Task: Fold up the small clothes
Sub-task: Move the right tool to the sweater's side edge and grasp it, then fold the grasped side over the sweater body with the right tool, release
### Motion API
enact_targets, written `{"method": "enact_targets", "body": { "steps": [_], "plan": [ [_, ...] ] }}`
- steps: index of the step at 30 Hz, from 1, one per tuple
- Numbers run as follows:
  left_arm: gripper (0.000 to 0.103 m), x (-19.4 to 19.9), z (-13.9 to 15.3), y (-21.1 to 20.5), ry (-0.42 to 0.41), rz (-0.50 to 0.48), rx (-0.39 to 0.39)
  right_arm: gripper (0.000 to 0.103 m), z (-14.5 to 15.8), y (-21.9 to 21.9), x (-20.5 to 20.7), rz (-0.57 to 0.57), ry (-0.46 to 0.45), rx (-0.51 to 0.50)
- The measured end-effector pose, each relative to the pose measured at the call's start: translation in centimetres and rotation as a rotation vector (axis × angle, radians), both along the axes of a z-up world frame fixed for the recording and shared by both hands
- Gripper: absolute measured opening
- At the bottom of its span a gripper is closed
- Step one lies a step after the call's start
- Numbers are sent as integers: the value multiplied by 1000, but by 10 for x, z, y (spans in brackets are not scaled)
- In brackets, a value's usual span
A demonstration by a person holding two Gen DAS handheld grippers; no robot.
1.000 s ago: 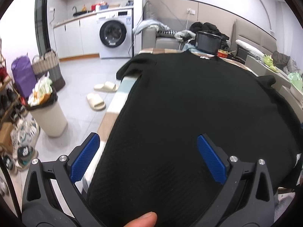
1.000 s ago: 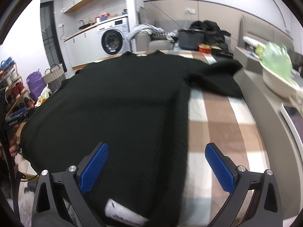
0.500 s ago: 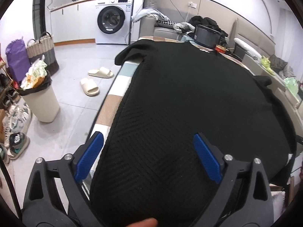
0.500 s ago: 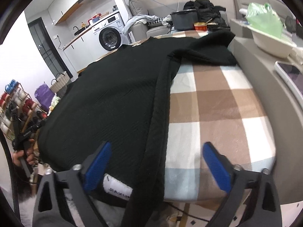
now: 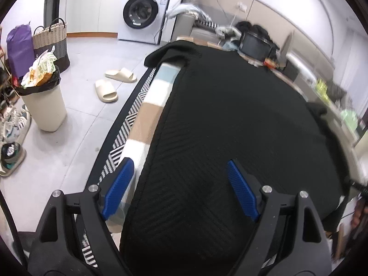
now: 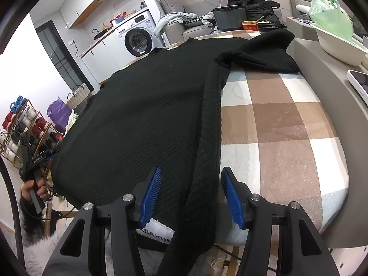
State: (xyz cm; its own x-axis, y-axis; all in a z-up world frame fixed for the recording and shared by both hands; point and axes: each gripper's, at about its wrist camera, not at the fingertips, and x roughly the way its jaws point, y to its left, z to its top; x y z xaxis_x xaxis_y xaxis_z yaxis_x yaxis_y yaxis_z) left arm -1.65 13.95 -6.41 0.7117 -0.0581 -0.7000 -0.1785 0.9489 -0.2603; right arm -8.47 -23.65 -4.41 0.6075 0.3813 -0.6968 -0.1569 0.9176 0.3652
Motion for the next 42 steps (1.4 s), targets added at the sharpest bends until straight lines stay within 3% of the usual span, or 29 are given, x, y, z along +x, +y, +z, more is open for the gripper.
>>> {"method": "enact_targets", "body": {
  "steps": [3,5,6,7,8,9,10,11,22,29,33,37,39,42],
  "plan": [
    [68,2,-1,-1,-1,15,17,56,-2,1,2,5,1,14],
    [40,4,-1,-3,-1,24,37,49,-3,3,3,13,0,12],
    [32,5,-2,-4,1,25,37,46,-4,5,4,10,-7,0],
    [15,6,-2,-4,1,26,35,39,-5,8,6,5,-14,-22],
    [7,7,-4,-4,4,18,15,29,-5,9,7,-1,-21,-38],
    [7,8,-4,-4,-2,18,4,23,-5,9,10,-13,-26,-54],
    [7,8,-4,-4,-12,21,2,8,-4,7,12,-24,-37,-51],
    [7,8,-2,-6,-22,18,4,6,-3,5,12,-31,-45,-39],
    [6,12,39,-26,-170,-35,-36,5,35,-44,33,-187,-206,86],
    [6,36,64,-33,-243,-41,-56,5,65,-53,62,-230,-280,40],
    [6,65,71,-34,-250,-29,-61,5,65,-54,86,-276,-260,-13],
    [6,98,70,-35,-212,-21,-51,5,53,-48,106,-269,-159,-67],
    [7,112,64,-36,-176,-22,-35,10,45,-45,115,-241,-80,-86],
    [11,127,56,-32,-106,-7,-27,33,42,-52,116,-258,-39,-68]
  ]
}}
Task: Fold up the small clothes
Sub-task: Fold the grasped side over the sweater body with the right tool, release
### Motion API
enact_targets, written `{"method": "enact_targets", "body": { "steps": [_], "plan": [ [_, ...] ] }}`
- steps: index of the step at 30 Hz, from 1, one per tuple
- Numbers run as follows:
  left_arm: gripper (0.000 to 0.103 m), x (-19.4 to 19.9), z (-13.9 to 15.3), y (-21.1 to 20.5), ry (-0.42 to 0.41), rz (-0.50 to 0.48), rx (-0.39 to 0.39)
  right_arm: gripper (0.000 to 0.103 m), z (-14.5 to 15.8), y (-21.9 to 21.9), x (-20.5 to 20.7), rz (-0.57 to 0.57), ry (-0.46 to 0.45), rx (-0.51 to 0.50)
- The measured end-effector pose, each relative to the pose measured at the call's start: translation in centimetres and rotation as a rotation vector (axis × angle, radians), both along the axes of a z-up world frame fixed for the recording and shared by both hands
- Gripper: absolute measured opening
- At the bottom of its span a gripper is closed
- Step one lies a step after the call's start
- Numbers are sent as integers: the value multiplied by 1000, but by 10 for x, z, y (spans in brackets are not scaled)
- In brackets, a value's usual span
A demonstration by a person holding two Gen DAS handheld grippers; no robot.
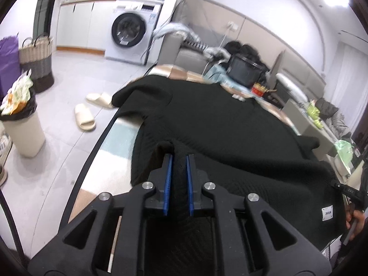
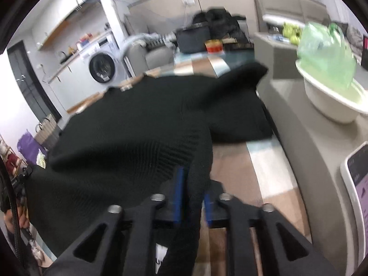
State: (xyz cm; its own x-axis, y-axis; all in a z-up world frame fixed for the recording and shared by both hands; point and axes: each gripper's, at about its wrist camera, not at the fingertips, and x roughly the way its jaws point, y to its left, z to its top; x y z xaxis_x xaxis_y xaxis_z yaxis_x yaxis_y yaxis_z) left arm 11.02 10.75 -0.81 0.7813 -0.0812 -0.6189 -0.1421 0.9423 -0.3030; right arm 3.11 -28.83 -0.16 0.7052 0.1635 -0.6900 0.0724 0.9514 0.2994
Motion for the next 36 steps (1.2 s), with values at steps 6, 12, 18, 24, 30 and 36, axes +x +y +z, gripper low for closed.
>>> {"method": "enact_targets", "body": {
  "steps": [6,12,18,24,30,36],
  "plan": [
    [60,0,3,22,22,58,18,54,22,-27,0,-141,-48,51],
    [73,22,15,38,29,78,20,54,6,-61,43,-291,72,137],
    [76,61,16,37,44,65,21,54,-21,-71,77,-355,194,165],
    [76,92,3,34,68,48,-8,53,-31,-70,99,-372,234,95],
    [76,110,-10,32,91,33,-28,23,-33,-71,115,-436,241,3],
    [76,115,-12,33,82,34,-26,10,-2,-60,115,-433,115,-70]
  ]
}}
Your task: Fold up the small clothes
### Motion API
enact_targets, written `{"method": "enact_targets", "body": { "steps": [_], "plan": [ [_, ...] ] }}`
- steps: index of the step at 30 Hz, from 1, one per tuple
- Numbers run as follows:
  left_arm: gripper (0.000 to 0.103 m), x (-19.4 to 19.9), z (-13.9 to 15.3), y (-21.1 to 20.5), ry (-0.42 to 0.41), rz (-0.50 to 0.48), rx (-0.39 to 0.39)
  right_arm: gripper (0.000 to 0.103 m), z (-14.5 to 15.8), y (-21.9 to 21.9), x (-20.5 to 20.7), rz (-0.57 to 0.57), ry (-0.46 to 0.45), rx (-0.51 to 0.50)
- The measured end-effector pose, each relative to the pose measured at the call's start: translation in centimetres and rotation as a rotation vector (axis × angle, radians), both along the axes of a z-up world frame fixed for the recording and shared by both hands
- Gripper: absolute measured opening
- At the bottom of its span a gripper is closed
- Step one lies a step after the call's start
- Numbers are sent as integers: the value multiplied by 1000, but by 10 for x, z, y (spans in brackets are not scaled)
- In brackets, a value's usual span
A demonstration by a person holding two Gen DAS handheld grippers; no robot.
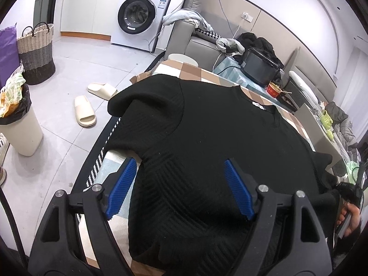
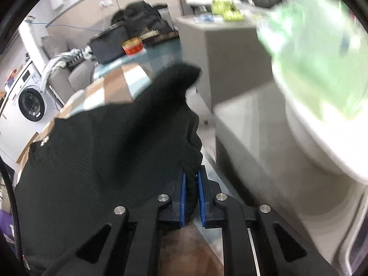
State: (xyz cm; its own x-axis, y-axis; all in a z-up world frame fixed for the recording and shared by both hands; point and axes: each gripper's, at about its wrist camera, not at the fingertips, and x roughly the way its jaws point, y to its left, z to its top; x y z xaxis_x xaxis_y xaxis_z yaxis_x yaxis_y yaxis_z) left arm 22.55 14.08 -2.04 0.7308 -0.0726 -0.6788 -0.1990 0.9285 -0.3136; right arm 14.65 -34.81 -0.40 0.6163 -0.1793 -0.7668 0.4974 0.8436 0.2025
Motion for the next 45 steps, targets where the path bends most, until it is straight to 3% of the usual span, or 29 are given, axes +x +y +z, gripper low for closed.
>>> {"method": "enact_targets", "body": {
  "steps": [2,6,10,13,14,16,18,21,23,27,31,38,41,45],
  "plan": [
    [76,0,1,1,-7,2,-1,10,21,6,-1,13,-83,-19],
    [76,1,3,6,-14,12,-9,10,67,31,3,174,-336,6],
    [76,-2,6,8,-25,20,-14,10,87,71,22,433,-432,77],
    [76,-6,7,11,-30,29,-22,10,76,121,48,687,-317,133],
    [76,-9,7,11,-29,31,-24,10,62,144,57,771,-204,116],
    [76,-11,7,11,-27,31,-20,10,44,162,62,810,-105,100],
    [76,-12,6,12,-22,34,-13,17,22,174,68,824,5,94],
    [76,-12,4,16,-10,41,-18,23,3,183,67,860,104,80],
    [76,-11,5,20,-7,53,-17,33,-2,182,61,880,123,89],
    [76,-11,7,30,-7,84,-27,42,5,162,51,840,69,125],
    [76,-7,7,43,-4,118,-34,41,-15,158,54,809,188,56],
    [77,-7,-7,72,39,197,-123,43,-3,157,37,799,164,6],
    [76,-2,-23,88,74,212,-214,46,4,150,30,776,120,37],
    [76,4,-52,122,102,281,-407,49,11,142,28,734,73,84]
  ]
}}
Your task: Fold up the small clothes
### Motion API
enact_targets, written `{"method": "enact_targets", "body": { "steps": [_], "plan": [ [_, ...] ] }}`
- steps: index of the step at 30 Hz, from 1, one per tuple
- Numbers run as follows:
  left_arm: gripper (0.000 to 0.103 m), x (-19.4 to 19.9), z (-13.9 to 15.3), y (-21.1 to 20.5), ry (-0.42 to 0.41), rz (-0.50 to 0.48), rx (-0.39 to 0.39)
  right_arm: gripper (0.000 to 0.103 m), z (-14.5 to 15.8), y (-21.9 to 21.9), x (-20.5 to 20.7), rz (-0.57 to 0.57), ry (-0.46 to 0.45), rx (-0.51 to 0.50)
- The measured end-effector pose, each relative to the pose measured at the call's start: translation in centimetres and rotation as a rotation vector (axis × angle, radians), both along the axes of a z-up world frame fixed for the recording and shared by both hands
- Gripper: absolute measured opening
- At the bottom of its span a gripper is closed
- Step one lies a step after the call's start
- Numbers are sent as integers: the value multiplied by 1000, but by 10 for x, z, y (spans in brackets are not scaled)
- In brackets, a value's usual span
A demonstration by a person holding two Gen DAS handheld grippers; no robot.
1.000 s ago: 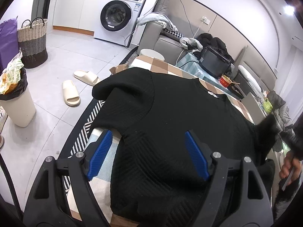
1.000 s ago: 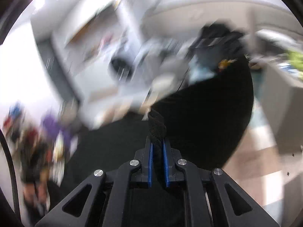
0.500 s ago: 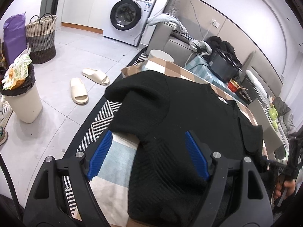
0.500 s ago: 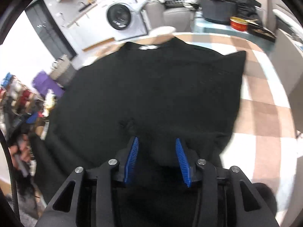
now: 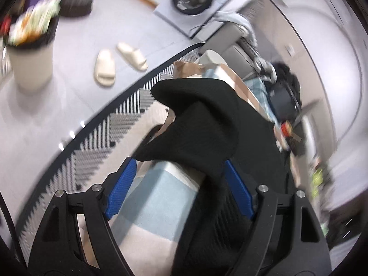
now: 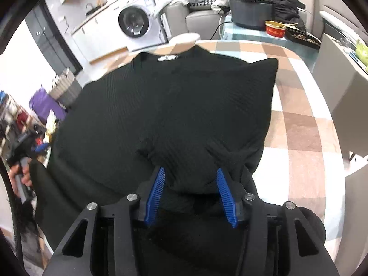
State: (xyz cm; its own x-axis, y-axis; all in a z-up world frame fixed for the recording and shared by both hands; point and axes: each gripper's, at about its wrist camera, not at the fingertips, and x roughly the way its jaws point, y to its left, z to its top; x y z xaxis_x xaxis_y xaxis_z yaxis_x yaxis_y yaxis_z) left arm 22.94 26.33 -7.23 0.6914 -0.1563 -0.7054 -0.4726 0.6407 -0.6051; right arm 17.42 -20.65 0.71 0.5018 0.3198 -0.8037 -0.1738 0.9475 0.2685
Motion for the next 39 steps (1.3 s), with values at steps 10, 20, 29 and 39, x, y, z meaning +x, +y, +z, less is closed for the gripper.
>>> {"method": "enact_targets", "body": {
  "steps": [10,20,29,39],
  "plan": [
    [76,23,-61,38,27,29,-351,49,7,-3,-8,-50,-12,23],
    [8,58,-65,31,-65,63,-273,49,12,-1,-13,-62,-27,29],
    [6,80,45,-53,-227,-76,270,49,13,3,-18,-49,-34,36],
    [9,98,57,-191,-178,-519,412,49,4,-10,-25,-75,-20,54]
  ]
}}
